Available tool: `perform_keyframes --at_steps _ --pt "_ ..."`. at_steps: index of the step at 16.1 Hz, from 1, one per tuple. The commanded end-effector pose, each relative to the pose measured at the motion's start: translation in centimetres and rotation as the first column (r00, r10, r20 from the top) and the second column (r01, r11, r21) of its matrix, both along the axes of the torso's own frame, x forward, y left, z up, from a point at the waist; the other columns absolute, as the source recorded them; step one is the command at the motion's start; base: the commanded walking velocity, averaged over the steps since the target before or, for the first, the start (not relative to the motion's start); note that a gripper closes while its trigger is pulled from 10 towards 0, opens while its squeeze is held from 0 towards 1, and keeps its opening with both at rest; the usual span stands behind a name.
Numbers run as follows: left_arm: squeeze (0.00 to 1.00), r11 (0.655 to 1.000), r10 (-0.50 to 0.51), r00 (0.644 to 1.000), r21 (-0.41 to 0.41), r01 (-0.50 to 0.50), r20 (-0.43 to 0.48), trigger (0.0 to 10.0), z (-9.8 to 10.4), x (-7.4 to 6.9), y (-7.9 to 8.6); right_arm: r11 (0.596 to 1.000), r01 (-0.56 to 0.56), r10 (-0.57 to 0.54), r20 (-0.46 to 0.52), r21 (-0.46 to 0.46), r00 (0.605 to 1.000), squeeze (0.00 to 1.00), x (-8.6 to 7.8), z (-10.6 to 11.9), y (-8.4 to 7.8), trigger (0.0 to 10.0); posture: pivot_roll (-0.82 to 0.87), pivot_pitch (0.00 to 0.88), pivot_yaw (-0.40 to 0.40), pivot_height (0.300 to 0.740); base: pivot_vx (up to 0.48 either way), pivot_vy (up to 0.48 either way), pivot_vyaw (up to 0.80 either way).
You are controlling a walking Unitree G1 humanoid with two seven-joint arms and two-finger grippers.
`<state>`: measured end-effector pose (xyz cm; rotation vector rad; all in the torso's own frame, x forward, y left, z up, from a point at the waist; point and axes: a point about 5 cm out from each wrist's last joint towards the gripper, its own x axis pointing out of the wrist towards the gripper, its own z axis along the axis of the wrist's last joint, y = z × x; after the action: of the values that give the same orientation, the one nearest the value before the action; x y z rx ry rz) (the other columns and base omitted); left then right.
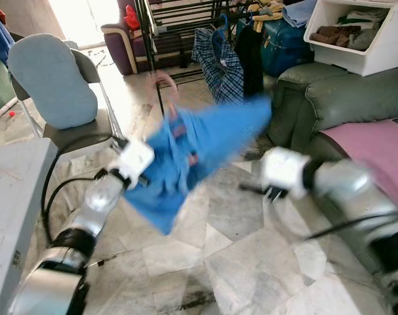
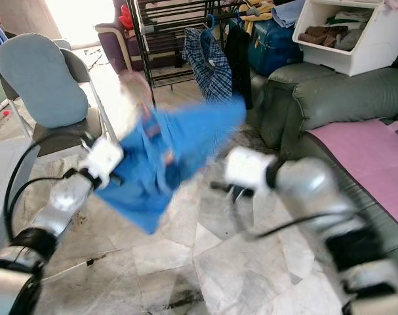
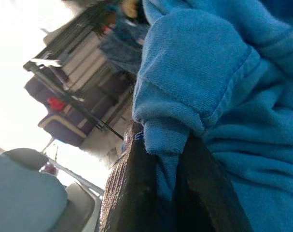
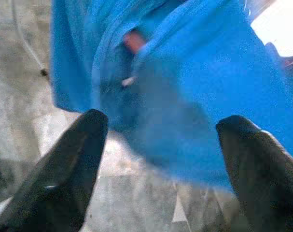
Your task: Hang hanger
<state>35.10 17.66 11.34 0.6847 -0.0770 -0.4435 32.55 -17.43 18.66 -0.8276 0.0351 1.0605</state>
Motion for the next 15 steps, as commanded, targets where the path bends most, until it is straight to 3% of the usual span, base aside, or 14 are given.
perform_keyframes --at_steps 1,2,4,6,11,12,14,15 --pt "0.00 0.995 -0.057 0.998 0.080 0.054 0.036 0.0 0.4 -0.2 0.2 0.998 -0.038 0.039 -0.022 0.045 0.999 1.00 0.1 0.8 0.5 10.0 -0.19 0.000 0.077 0.736 0.000 0.000 0.00" --pt "0.00 0.983 -0.114 0.993 0.147 0.106 0.044 0.0 0.2 -0.6 0.2 0.996 -0.048 0.050 -0.027 0.077 0.998 1.00 0.5 1.6 0.6 10.0 -0.19 0.000 0.079 0.736 0.000 0.000 0.00" --pt "0.00 0.969 -0.174 0.983 0.186 0.160 0.063 0.0 0.2 -0.8 -0.4 0.987 -0.063 0.078 -0.094 0.147 0.992 1.00 0.7 2.0 0.8 10.0 -0.18 0.000 0.076 0.736 0.000 0.000 0.00" --pt "0.00 0.960 -0.228 0.969 0.190 0.207 0.095 0.0 0.5 -1.0 -1.3 0.990 -0.060 0.080 -0.157 0.126 0.984 1.00 0.8 0.9 0.3 10.0 -0.18 0.000 0.073 0.736 0.000 0.000 0.00" --pt "0.00 0.940 -0.322 0.919 0.190 0.282 0.228 0.0 1.6 -1.6 -2.8 0.985 -0.016 0.061 -0.259 0.169 0.964 0.98 1.3 -0.7 -0.2 10.0 -0.18 0.000 0.072 0.736 0.000 0.000 0.00" --pt "0.00 0.936 -0.333 0.915 0.197 0.292 0.228 0.0 1.5 -1.8 -2.9 0.985 -0.008 0.055 -0.270 0.172 0.961 0.88 1.5 -0.9 -0.3 10.0 -0.18 0.000 0.073 0.736 0.000 0.000 0.00" --pt "0.00 0.924 -0.363 0.908 0.205 0.321 0.212 0.0 0.5 -2.4 -3.3 0.982 -0.002 0.060 -0.300 0.191 0.952 0.16 1.7 -1.1 -0.5 10.0 -0.18 0.000 0.075 0.736 0.000 0.000 0.00" --pt "0.00 0.922 -0.370 0.905 0.204 0.329 0.212 0.0 0.3 -2.6 -3.5 0.979 0.000 0.066 -0.315 0.205 0.947 0.07 1.8 -1.1 -0.5 9.1 -0.18 0.000 0.075 0.736 0.000 0.000 0.00"
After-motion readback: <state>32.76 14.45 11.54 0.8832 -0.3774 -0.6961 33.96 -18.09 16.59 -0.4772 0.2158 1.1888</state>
